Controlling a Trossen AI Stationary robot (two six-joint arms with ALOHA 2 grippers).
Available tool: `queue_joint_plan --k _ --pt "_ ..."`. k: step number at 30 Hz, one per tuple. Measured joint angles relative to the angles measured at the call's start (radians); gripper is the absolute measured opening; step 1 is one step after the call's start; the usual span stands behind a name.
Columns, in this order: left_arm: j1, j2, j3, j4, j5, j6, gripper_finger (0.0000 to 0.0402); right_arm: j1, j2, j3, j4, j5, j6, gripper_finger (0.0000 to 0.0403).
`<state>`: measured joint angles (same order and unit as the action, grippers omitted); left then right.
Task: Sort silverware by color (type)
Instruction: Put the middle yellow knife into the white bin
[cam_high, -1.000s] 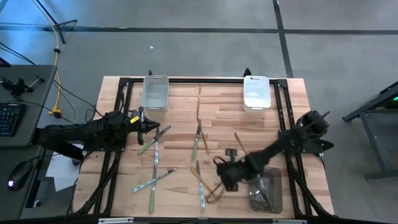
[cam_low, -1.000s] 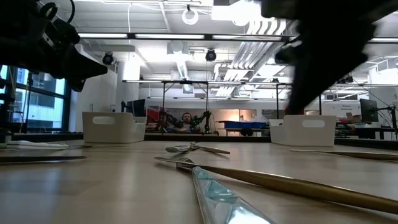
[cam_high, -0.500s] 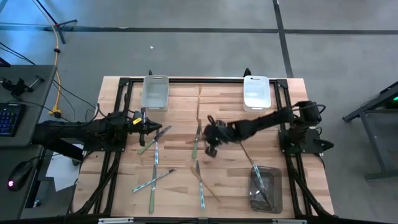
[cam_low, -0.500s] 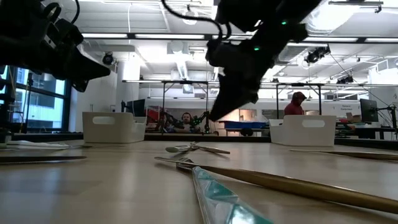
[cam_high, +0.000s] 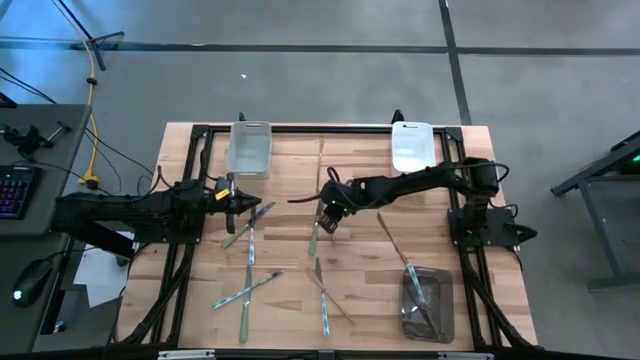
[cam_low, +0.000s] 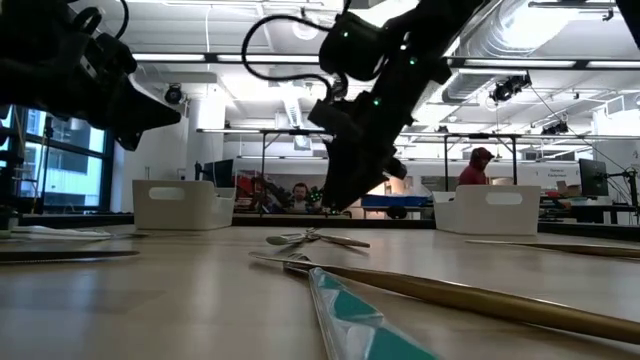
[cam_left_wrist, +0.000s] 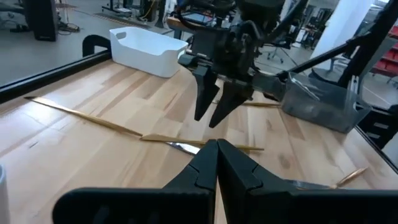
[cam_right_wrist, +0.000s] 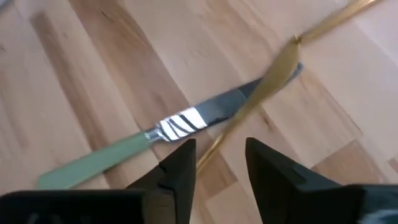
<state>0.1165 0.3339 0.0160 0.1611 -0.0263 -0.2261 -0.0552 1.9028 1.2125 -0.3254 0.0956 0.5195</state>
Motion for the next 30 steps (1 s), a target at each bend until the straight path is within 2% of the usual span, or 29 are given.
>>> queue_joint_plan --k 12,18,23,30 --pt "0.000 0.080 0.000 -0.004 -0.038 -0.009 0.0000 -0.023 0.104 0.005 0.022 0.024 0.015 0.0126" --pt "0.000 0.110 0.000 -0.002 -0.041 -0.008 0.0000 -0.023 0.098 0.005 0.016 0.027 0.000 0.0126" --pt "0.000 0.123 0.000 0.002 -0.042 0.000 0.0000 -0.024 0.092 0.057 -0.052 0.025 0.001 0.0126" --pt "0.000 0.129 0.000 0.001 -0.042 -0.008 0.0000 0.010 0.089 0.107 -0.049 0.026 0.008 0.0126"
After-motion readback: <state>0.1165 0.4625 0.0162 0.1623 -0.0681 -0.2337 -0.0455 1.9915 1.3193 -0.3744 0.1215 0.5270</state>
